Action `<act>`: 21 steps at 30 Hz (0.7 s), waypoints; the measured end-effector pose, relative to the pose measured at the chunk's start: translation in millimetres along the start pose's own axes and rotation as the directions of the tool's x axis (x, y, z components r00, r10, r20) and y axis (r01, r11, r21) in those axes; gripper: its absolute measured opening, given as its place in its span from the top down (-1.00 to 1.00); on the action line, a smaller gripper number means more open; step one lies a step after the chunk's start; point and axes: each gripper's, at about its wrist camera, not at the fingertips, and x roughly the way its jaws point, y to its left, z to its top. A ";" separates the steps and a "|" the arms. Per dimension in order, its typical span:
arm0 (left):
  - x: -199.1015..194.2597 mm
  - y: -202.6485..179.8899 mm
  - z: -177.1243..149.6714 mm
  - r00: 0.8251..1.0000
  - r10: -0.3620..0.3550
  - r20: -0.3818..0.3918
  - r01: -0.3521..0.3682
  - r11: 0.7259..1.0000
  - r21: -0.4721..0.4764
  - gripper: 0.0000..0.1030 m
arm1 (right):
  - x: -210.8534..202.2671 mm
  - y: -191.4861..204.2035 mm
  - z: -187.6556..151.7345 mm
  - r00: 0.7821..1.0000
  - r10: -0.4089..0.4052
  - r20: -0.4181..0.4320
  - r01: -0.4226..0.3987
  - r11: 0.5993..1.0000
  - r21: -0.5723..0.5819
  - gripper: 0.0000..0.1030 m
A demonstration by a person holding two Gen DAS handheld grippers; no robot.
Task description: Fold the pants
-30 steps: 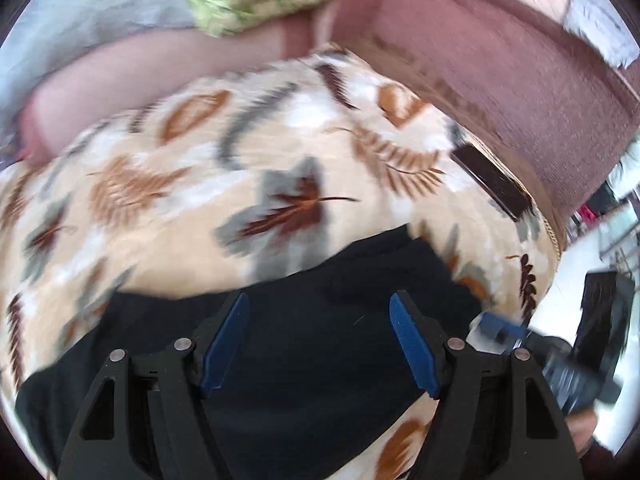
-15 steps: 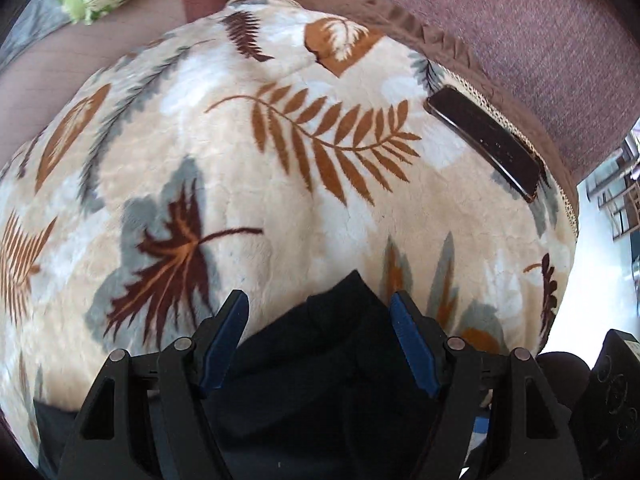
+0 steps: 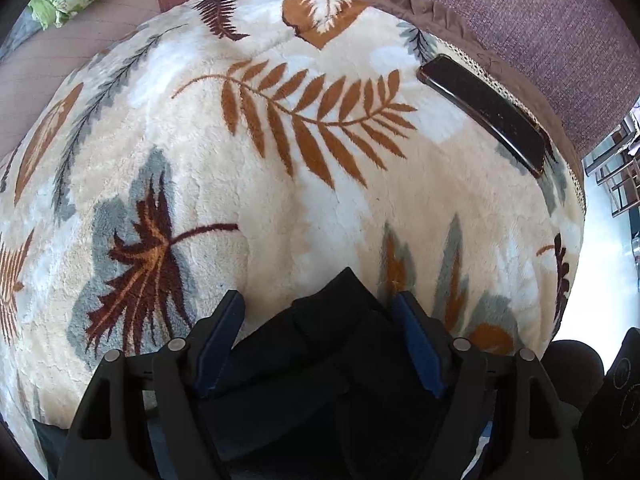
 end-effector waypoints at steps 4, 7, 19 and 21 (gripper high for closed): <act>1.0 -8.4 0.4 0.999 0.033 -0.014 -0.033 0.999 0.037 -0.29 | 5.0 2.7 1.6 1.000 -0.011 0.006 0.011 1.000 -0.008 -0.43; -7.2 -14.9 -1.1 1.000 0.020 0.002 -0.020 0.998 0.056 0.42 | 8.7 6.0 4.2 0.999 -0.032 0.007 0.032 0.999 -0.028 -0.30; -75.4 10.0 -36.3 0.988 -0.013 0.153 0.022 0.998 -0.060 0.62 | 6.9 25.2 1.0 1.000 0.001 0.013 0.000 0.996 -0.089 0.60; -86.2 19.6 -47.6 0.983 -0.015 0.181 0.032 0.995 -0.097 0.62 | 6.3 35.6 -1.8 1.000 0.008 0.017 -0.006 0.993 -0.121 0.60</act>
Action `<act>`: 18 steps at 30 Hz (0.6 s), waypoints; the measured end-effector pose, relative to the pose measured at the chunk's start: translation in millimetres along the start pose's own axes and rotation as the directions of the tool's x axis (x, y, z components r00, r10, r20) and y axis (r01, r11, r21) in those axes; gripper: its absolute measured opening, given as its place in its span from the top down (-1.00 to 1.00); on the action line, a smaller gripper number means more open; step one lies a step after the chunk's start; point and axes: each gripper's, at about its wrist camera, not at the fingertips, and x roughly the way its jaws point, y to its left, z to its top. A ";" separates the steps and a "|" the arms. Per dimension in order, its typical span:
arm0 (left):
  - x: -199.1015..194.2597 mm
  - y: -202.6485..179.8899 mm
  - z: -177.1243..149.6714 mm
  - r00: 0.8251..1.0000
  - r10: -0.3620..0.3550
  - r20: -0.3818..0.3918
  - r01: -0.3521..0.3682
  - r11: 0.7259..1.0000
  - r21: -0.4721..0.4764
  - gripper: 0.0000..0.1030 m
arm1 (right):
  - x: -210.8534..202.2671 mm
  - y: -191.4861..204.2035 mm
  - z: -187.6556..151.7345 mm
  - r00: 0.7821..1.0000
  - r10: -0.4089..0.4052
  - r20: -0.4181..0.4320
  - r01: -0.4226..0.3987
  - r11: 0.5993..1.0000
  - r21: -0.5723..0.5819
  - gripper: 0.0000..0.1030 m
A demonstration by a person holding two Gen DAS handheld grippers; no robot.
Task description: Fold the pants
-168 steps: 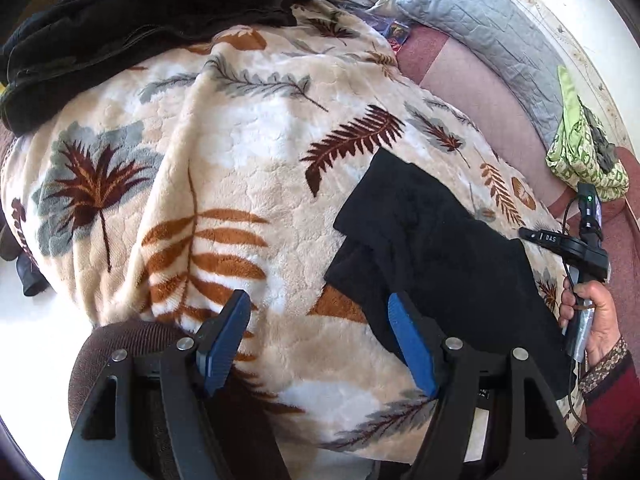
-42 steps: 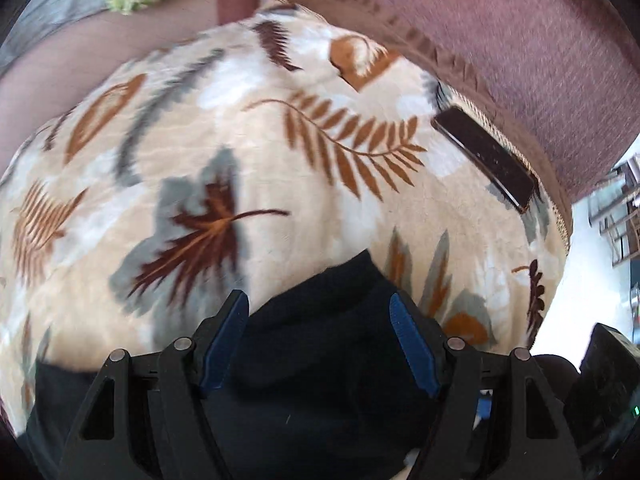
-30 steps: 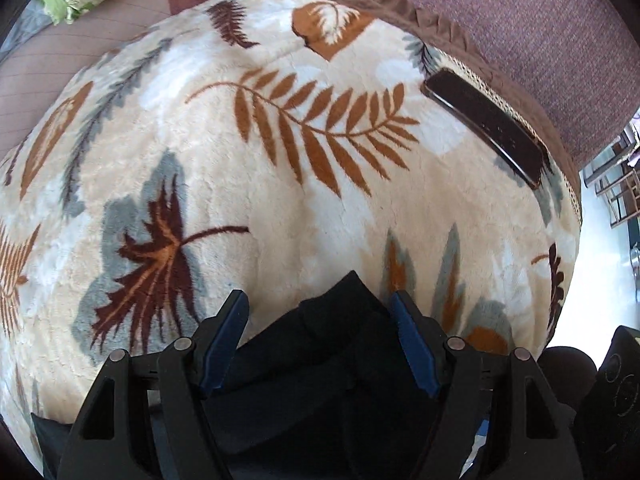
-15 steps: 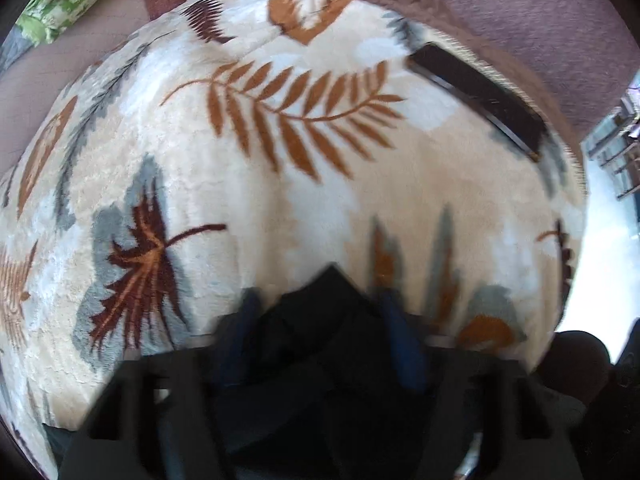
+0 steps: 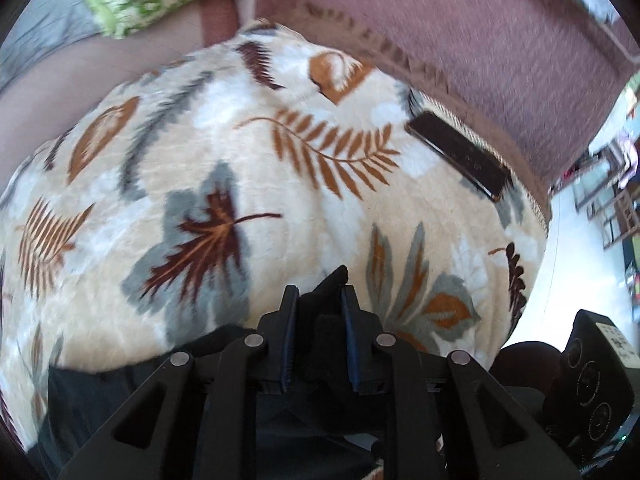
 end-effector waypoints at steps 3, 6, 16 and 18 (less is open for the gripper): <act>-15.3 18.2 -15.2 1.000 0.002 0.030 0.000 0.998 -0.061 0.62 | 4.5 19.9 -2.4 1.000 0.016 -0.011 -0.017 0.999 -0.051 0.60; -27.0 43.8 -33.0 0.999 -0.007 0.051 0.014 0.990 -0.138 0.62 | 15.6 42.2 -5.2 0.998 0.030 -0.050 -0.036 0.993 -0.108 0.61; -55.1 131.1 -90.6 0.990 -0.010 0.141 0.064 0.921 -0.384 0.61 | 61.1 120.5 -17.8 0.980 0.016 -0.198 -0.089 0.927 -0.366 0.61; -55.8 143.2 -101.1 0.990 -0.001 0.138 0.059 0.907 -0.416 0.59 | 75.4 132.8 -24.1 0.976 -0.001 -0.217 -0.092 0.903 -0.419 0.61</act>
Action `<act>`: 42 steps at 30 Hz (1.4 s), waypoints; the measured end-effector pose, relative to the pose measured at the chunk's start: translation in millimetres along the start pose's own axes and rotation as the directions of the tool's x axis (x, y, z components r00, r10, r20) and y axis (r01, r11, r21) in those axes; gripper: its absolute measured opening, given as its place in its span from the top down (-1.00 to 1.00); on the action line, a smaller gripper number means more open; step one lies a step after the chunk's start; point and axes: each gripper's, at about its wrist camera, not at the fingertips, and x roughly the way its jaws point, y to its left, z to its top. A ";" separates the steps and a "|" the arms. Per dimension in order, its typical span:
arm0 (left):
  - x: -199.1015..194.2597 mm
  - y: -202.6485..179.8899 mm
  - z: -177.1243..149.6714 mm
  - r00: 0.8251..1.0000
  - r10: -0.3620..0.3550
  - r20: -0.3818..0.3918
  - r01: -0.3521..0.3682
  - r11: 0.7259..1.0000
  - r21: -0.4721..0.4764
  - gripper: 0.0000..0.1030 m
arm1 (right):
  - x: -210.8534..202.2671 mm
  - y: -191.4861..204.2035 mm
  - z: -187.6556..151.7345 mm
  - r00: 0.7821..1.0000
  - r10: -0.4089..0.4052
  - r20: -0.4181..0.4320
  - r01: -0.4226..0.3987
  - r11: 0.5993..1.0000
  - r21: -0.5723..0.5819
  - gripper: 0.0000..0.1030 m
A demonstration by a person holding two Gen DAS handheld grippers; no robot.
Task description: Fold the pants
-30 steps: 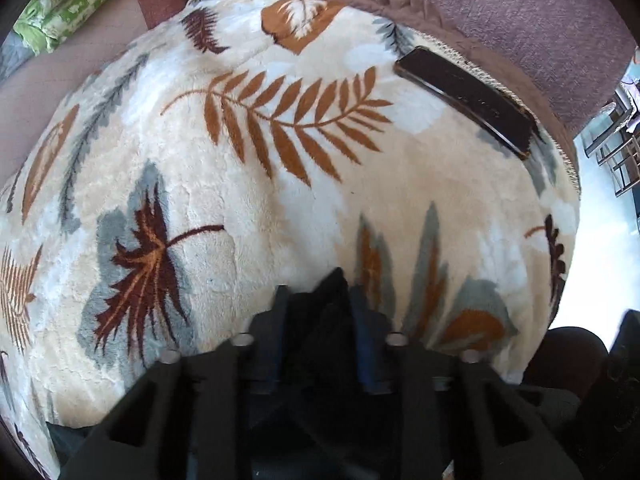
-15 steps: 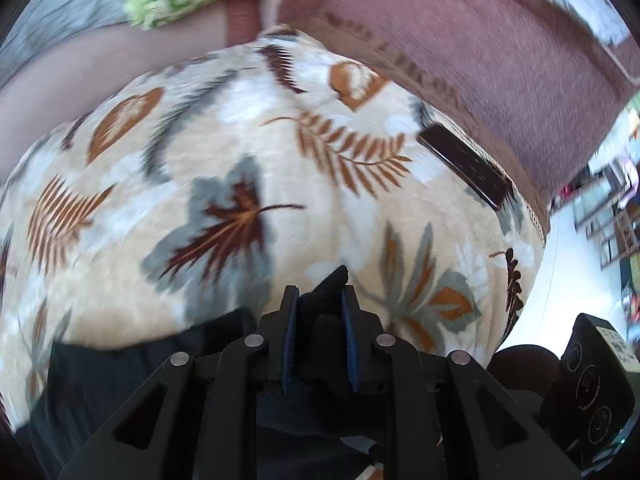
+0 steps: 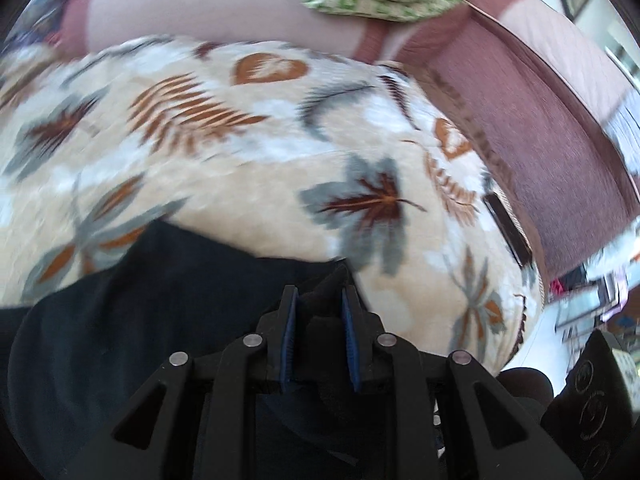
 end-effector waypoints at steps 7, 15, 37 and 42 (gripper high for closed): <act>-47.3 40.7 -25.3 0.992 -0.028 0.122 0.038 0.996 -0.084 0.02 | 33.3 23.3 -18.7 0.998 -0.004 -0.059 -0.003 0.992 -0.124 0.40; -99.7 89.0 -57.9 0.957 0.064 0.282 -0.009 0.981 -0.192 -0.25 | 29.3 50.7 -35.5 0.995 0.060 -0.074 -0.073 0.980 -0.184 -0.13; -126.1 142.4 -84.3 0.916 0.208 0.342 -0.086 0.937 -0.339 -0.27 | 42.4 63.8 -2.6 0.980 0.107 -0.168 -0.114 0.993 -0.032 0.41; -126.1 144.8 -84.4 0.916 0.213 0.341 -0.087 0.933 -0.348 -0.27 | 30.9 84.4 -6.5 0.980 0.104 -0.172 -0.133 0.976 -0.170 0.23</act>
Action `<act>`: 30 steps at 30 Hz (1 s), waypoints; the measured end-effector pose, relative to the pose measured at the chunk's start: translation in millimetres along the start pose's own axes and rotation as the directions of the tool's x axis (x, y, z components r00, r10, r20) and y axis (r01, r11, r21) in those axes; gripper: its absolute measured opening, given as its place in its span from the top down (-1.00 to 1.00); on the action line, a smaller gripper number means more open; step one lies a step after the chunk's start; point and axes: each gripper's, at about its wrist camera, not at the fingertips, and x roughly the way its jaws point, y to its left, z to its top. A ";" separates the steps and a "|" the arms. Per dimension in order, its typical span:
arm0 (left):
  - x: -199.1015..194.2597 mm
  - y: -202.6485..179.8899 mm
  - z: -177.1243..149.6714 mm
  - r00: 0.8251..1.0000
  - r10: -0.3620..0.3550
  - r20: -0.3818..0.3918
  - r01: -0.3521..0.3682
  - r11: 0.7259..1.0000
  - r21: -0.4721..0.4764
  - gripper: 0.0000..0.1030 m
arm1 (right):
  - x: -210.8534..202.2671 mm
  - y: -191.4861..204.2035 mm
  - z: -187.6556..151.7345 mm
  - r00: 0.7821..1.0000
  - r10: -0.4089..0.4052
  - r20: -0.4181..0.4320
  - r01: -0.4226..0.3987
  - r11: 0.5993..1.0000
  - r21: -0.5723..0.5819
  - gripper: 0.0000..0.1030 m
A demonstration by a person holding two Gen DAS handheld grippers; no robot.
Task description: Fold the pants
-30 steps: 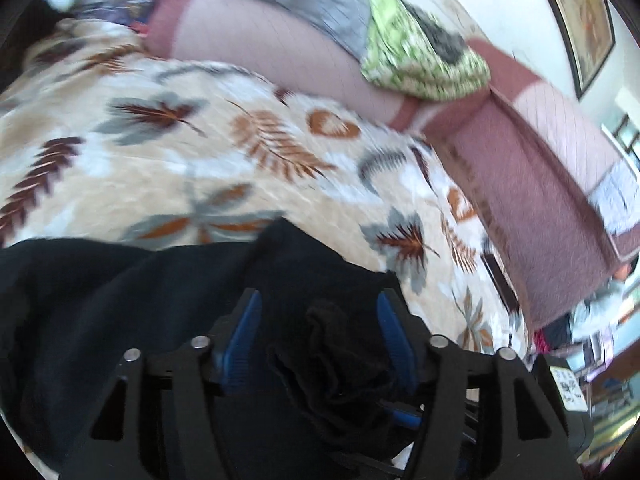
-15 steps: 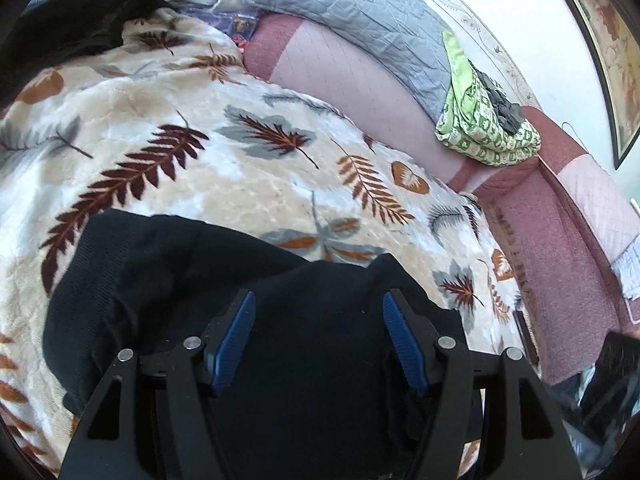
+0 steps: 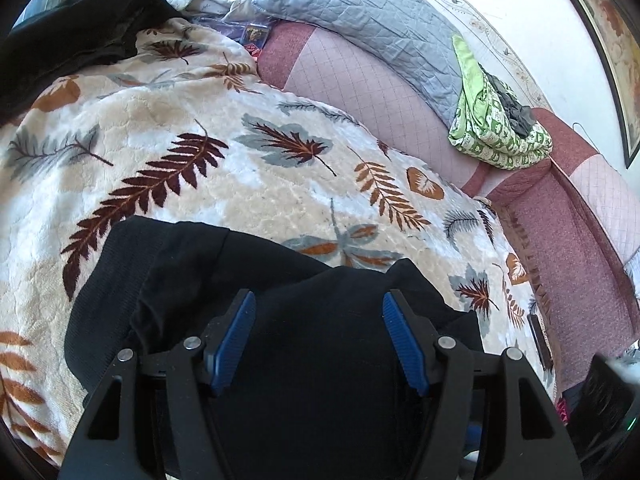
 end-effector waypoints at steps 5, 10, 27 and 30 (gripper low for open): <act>-0.9 4.1 2.0 1.000 0.013 0.016 -0.013 1.000 -0.010 -0.27 | -24.1 -26.7 26.4 0.994 0.055 0.094 -0.068 0.987 0.144 0.23; -6.6 12.9 4.7 0.999 0.024 0.022 -0.023 0.999 -0.044 -0.27 | -3.3 -40.7 45.6 0.998 0.013 0.061 -0.026 0.975 0.221 0.23; -59.5 106.2 7.7 0.984 0.144 0.109 -0.096 0.928 -0.361 -0.40 | 38.2 -21.6 42.0 0.997 -0.038 -0.066 0.046 0.992 0.118 -0.14; -66.1 122.5 -3.0 0.985 0.148 0.086 -0.102 0.913 -0.395 -0.40 | 39.9 -18.2 43.6 0.996 -0.049 -0.077 0.056 0.993 0.099 -0.20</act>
